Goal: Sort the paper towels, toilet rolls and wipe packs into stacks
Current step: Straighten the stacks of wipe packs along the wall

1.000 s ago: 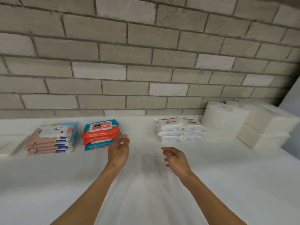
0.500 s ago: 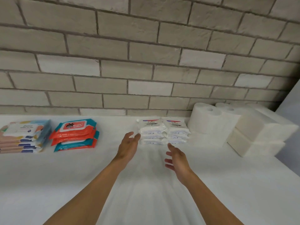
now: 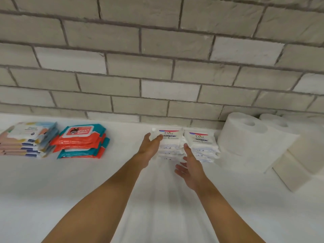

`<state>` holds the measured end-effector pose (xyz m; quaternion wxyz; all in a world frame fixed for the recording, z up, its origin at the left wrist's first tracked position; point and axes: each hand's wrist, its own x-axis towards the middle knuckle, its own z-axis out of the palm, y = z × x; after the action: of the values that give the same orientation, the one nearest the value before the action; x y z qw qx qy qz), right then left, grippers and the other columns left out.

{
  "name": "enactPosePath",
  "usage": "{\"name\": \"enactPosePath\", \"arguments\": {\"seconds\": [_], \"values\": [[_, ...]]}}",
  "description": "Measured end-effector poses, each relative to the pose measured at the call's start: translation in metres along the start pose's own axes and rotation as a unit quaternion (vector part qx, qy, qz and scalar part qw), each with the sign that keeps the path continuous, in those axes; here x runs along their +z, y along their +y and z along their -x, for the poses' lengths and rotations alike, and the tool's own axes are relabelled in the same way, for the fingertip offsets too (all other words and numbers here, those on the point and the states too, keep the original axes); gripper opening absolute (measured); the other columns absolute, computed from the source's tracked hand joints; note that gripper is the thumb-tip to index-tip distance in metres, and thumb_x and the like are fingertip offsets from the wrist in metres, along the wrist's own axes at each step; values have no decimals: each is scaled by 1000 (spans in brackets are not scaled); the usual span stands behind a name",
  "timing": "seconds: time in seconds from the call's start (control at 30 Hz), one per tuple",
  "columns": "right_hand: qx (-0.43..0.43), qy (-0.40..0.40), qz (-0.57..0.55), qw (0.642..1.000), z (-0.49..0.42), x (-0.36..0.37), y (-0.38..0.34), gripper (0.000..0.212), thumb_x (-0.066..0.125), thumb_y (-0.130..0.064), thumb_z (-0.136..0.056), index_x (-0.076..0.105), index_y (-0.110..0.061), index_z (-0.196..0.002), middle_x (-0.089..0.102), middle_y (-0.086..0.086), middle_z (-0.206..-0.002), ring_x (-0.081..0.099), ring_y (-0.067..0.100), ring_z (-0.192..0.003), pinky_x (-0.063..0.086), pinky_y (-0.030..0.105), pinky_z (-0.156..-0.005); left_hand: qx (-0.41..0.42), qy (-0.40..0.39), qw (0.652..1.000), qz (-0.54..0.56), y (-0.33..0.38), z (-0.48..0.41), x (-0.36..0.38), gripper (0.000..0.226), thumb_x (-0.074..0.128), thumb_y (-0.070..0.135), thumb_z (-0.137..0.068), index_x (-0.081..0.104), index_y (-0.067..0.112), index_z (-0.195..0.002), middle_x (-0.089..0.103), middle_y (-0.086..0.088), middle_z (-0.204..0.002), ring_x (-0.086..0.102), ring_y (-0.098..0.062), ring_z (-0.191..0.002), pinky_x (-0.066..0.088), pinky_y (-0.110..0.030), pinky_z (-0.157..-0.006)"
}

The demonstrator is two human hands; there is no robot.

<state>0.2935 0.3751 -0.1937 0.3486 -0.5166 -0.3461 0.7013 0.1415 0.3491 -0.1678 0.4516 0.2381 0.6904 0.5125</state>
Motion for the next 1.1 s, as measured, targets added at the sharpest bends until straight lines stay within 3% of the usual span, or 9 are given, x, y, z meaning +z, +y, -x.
{"name": "enactPosePath", "arguments": {"seconds": [0.13,0.3,0.67,0.8,1.0,1.1], "values": [[-3,-14,-50,999,-13,6,6,47,66,-47,-87,60,-16,-121,62,-1,-96,56,24,-92,51,39,-94,33,-1,999,-4,-6,-9,10,50,48,39,-99,31,33,-146,52,-2,-136,52,-23,-110,43,-37,-89],[-17,-19,-86,996,-25,13,9,40,66,-40,-89,61,-18,-122,69,1,-106,64,18,-103,51,34,-94,54,11,998,-12,-13,-18,13,31,52,43,-95,56,33,-123,67,0,-118,64,-24,-106,51,-47,-96],[-27,-41,-43,998,-28,30,16,28,58,-44,-94,59,-32,-119,70,2,-111,65,20,-107,54,32,-91,77,17,997,-23,-18,-22,-4,29,50,41,-98,59,31,-124,68,1,-116,64,-23,-103,54,-40,-91],[0,-53,-23,998,-28,38,18,39,59,-48,-91,65,-18,-115,71,2,-105,66,20,-103,54,32,-91,81,25,996,-14,-19,-23,-17,28,50,41,-98,60,30,-122,69,0,-116,64,-23,-103,54,-38,-89],[34,-68,23,997,-27,55,21,39,61,-55,-88,65,-19,-101,67,3,-99,64,27,-90,59,39,-81,93,29,995,-15,-25,-25,-42,20,45,41,-100,57,37,-115,67,4,-114,61,-13,-94,49,-34,-86],[41,-74,23,996,-26,64,23,43,62,-54,-88,63,-16,-107,65,3,-98,65,28,-90,59,40,-82,73,34,997,10,-25,-26,-55,19,39,35,-103,53,34,-116,63,6,-106,58,-17,-97,45,-34,-83]]}}
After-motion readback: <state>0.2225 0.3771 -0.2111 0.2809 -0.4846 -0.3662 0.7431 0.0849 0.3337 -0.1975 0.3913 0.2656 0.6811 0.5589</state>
